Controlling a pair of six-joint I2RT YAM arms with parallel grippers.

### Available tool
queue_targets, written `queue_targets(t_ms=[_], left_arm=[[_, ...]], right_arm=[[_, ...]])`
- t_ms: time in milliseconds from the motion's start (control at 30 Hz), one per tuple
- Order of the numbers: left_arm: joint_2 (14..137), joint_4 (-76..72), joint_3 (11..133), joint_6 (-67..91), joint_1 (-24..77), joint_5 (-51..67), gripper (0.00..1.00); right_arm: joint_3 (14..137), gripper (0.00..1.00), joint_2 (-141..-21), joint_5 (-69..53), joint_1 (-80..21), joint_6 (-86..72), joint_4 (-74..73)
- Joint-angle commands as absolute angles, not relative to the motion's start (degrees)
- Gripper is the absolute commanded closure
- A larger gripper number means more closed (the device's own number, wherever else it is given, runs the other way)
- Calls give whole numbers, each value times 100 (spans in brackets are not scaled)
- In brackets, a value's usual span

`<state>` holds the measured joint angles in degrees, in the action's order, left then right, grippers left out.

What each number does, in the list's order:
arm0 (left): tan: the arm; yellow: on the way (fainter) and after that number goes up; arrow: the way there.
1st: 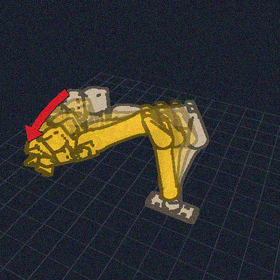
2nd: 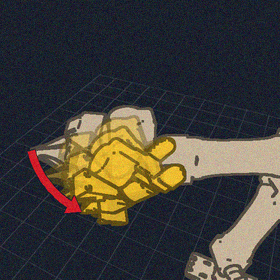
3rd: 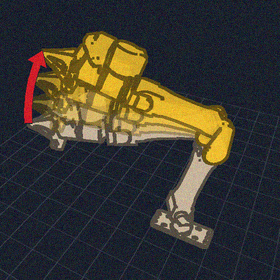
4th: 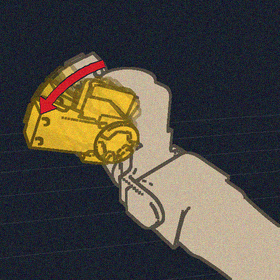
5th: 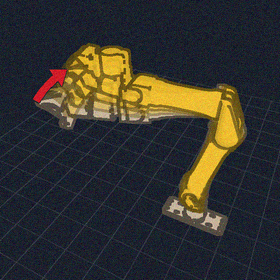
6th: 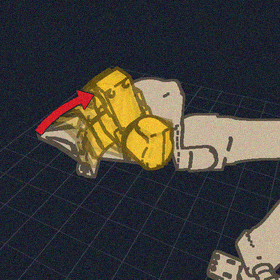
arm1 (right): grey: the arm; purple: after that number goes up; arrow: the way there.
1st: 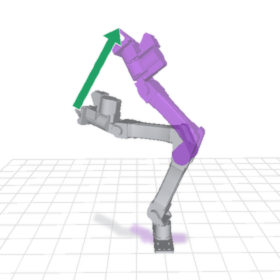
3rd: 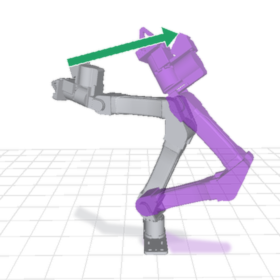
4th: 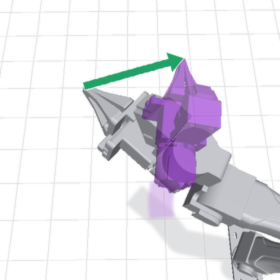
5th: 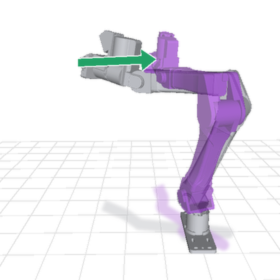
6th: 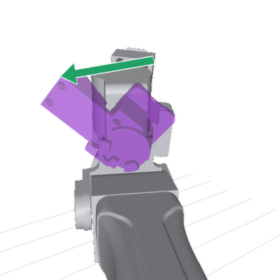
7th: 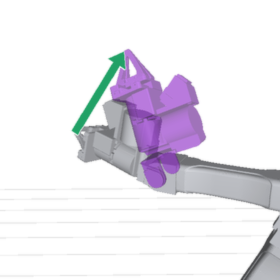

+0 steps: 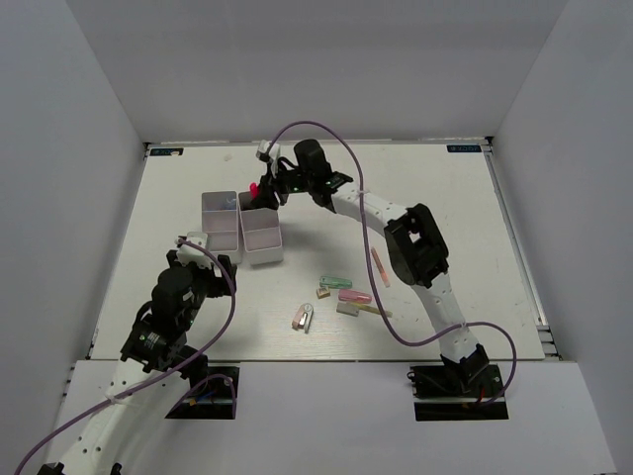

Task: Sort the stationery into containers
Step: Place the stationery into the container, then grab a piece of stationery with the left arm

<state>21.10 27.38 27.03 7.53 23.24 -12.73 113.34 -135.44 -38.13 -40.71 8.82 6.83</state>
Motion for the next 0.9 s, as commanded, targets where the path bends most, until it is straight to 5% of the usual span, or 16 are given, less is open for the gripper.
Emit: queue_targets(t_ms=[0,300,367,433,467,500,533,567,633,667,733,767,800,833,867], left_arm=[[2065,2672,2707,765,2294,-1292,11],[2109,2681,2698,773,2303,-1266,11],[2118,2681,2698,773,2294,-1222,12],[2127,2628,2681,756,2303,-1152,26],[2170,2628,2655,773,2294,-1021,39],[2171,2584,2654,791,2294,-985,77],[2214,2575,2654,782,2303,-941,93],[2293,2601,2663,808,2303,-775,100],[2460,2549,2663,791,2303,-451,100],[2522,2523,2646,826,2294,-300,100],[2889,2443,2715,957,2303,539,92],[3266,2478,2890,1019,2303,823,79],[3470,2548,3144,1272,2311,1566,62],[4229,2888,3303,1353,2338,1782,29],[4480,3013,3470,1414,2390,1949,23]], right_arm=[[11224,47,-12973,-3919,-4069,1090,896],[11188,42,-12753,-3981,-4157,835,1002],[11197,49,-12692,-3955,-4166,739,1019],[11267,90,-12586,-3885,-4175,624,976],[11363,100,-12542,-3545,-4157,528,906],[11512,100,-12455,-3333,-4157,501,444],[11714,100,-12385,-2905,-4157,484,213],[11820,100,-12340,-2518,-4140,588,-407],[12207,100,-12156,-2094,-4088,641,-1672],[12225,86,-12103,-1770,-4078,711,-1948],[11910,35,-11693,-1740,-4000,720,-2919],[11796,28,-11576,-1845,-3895,816,-3170],[11482,24,-11305,-1837,-3798,826,-3399],[11157,32,-11050,-1776,-3736,896,-4124],[10988,50,-10891,-1645,-3640,931,-4409]])
